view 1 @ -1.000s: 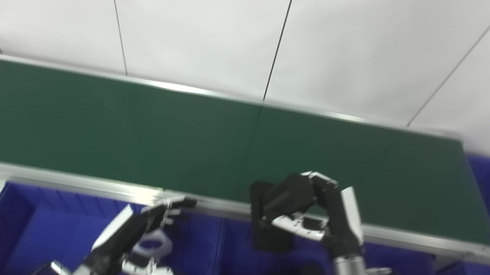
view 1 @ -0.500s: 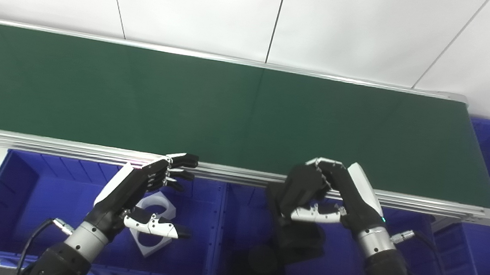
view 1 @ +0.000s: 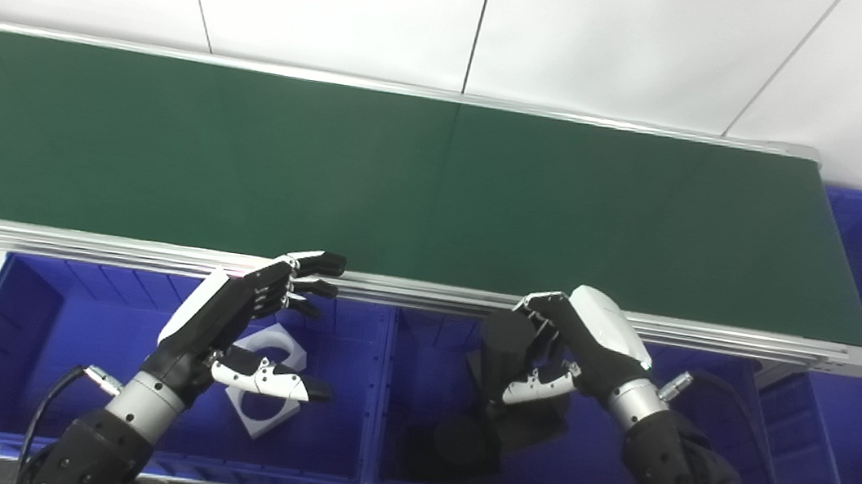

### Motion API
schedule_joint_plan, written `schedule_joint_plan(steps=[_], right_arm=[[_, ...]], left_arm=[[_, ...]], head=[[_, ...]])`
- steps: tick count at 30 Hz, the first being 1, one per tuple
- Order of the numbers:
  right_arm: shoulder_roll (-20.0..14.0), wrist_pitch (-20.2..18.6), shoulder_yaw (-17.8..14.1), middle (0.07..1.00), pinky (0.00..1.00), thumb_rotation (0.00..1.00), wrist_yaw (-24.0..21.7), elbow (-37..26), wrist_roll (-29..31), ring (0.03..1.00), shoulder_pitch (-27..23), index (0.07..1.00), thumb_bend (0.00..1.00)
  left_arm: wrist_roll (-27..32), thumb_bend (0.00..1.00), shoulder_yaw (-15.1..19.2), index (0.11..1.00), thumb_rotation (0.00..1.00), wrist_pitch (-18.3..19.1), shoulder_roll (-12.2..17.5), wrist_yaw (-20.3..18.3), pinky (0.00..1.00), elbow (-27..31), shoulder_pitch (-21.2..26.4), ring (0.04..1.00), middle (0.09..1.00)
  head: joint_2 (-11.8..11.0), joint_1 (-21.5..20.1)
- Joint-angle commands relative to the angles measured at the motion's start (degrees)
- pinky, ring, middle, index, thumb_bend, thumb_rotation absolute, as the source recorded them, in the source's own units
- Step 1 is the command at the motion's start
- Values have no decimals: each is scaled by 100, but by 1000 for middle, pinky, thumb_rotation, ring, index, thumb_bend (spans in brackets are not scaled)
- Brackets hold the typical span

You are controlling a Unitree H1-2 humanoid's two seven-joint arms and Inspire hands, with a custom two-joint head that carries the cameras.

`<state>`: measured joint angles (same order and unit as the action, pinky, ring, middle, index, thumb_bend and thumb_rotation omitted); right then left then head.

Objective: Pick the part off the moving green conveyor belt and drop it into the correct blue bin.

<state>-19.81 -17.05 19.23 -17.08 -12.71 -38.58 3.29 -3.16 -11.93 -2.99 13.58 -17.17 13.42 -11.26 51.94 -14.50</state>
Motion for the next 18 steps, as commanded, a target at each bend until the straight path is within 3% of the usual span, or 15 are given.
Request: schedule_joint_plan(steps=[1, 2, 3, 5, 9, 14, 18], right_arm=[[51, -152, 27, 463, 463, 0, -20, -43, -143, 527, -169, 541, 518], [58, -182, 60, 553, 497, 48, -64, -17, -220, 574, -187, 524, 516], [63, -223, 84, 584, 505, 65, -122, -1, -273, 586, -202, 519, 515], [42, -301, 142, 741, 569, 83, -270, -16, -337, 687, -221, 725, 633], [-5, -240, 199, 884, 709, 157, -379, -53, -380, 858, -204, 829, 732], [16, -71, 145, 975, 867, 258, -357, -179, -191, 966, -123, 900, 810], [57, 78, 102, 999, 910, 289, -226, -278, -27, 990, -44, 942, 850]], left_arm=[[89, 853, 27, 821, 182, -70, 29, -28, 657, 164, 79, 761, 832], [99, 856, 31, 820, 183, -67, 29, -29, 657, 159, 83, 761, 832], [110, 857, 37, 819, 185, -60, 29, -30, 657, 158, 86, 761, 832], [143, 860, 46, 819, 184, -35, 28, -39, 653, 165, 85, 758, 832], [129, 856, 50, 819, 194, -74, 47, -41, 647, 143, 91, 753, 831], [104, 859, 62, 816, 195, -108, 60, -44, 646, 103, 97, 749, 826], [125, 852, 73, 819, 184, -131, 85, -71, 645, 108, 95, 752, 830]], head=[[-7, 7], [3, 2], [1, 5], [-8, 15], [-25, -22], [-32, 5], [-5, -6]])
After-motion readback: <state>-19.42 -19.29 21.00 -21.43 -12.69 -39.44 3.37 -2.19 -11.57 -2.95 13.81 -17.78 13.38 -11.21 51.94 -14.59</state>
